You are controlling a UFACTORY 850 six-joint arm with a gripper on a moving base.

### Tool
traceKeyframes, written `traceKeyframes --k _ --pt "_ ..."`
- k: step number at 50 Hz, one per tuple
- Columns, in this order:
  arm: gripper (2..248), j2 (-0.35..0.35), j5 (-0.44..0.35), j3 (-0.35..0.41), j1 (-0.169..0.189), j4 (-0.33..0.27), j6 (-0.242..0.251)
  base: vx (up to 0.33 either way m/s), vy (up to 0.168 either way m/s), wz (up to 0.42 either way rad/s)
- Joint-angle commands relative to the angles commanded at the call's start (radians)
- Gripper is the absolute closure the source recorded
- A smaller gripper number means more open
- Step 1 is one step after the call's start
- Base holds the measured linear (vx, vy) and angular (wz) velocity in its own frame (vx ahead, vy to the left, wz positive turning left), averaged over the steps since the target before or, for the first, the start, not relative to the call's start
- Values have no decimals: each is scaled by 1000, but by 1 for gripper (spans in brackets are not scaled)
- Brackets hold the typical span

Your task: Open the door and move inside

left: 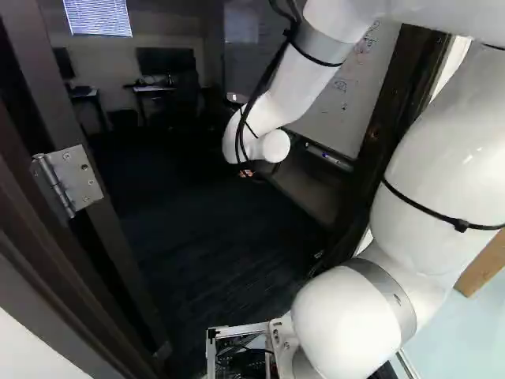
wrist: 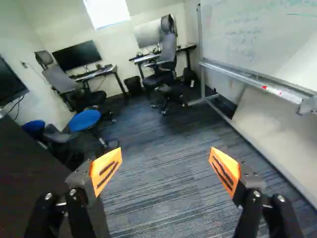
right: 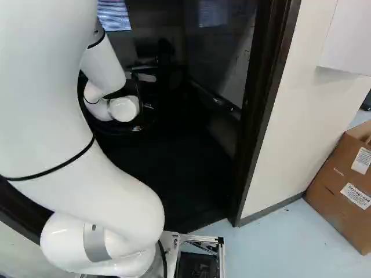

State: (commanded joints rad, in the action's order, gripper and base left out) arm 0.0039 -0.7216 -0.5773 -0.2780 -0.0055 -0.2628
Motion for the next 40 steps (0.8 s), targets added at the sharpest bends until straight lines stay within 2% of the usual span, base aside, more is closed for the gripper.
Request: traceKeyframes --k 8,20,40 --pt "3 16 3 16 24 24 0 0 0 0" --pt "3 42 3 42 61 27 0 0 0 0" --pt "3 81 3 80 124 -64 0 0 0 0"
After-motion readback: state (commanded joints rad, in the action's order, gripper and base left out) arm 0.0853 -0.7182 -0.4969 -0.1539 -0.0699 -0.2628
